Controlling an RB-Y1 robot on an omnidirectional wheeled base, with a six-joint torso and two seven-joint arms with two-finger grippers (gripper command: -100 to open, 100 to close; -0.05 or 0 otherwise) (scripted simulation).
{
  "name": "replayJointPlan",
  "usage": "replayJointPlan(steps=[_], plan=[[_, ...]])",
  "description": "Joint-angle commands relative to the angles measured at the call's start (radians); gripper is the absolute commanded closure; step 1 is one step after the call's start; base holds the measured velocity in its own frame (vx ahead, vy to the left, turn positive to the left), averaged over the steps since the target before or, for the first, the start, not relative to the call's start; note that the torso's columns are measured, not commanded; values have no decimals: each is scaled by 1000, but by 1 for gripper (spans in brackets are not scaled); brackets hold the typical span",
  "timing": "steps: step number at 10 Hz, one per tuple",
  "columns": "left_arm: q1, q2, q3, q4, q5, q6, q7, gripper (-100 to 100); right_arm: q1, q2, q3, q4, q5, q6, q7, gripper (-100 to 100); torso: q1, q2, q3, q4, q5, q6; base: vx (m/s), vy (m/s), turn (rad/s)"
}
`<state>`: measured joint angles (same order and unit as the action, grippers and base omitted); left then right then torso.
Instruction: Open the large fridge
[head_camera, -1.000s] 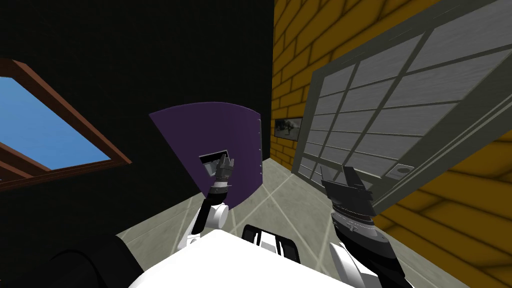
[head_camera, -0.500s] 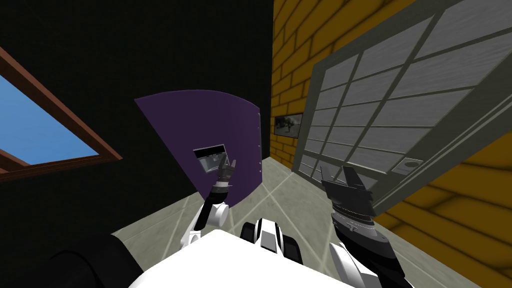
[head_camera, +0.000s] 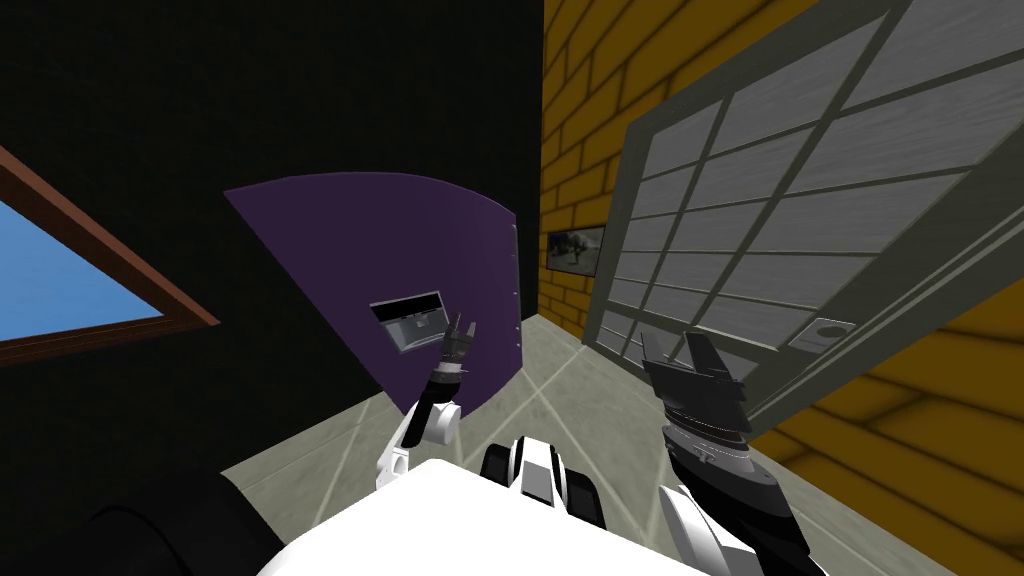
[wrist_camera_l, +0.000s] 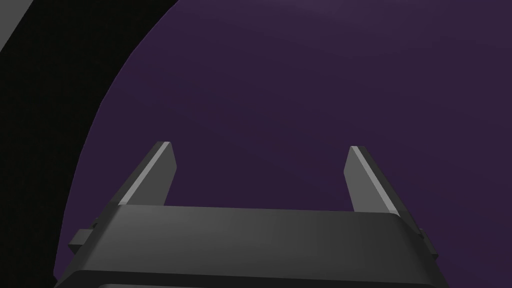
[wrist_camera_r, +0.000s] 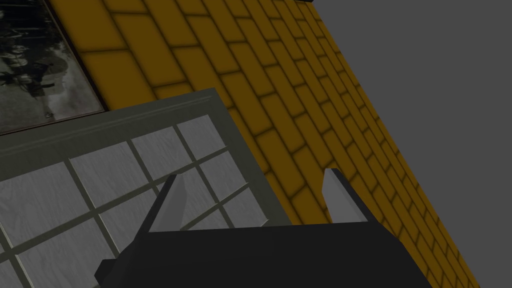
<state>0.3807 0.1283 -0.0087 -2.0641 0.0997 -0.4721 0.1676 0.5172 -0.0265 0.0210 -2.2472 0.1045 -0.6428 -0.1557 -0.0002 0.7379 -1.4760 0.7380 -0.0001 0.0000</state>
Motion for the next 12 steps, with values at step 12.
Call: replayJointPlan(steps=[12], plan=[[-176,46,6,368,44,-181,100,-100,0,0,0,0,0,0,0,0,1,1,0,0,0,0,74,-11,-20]])
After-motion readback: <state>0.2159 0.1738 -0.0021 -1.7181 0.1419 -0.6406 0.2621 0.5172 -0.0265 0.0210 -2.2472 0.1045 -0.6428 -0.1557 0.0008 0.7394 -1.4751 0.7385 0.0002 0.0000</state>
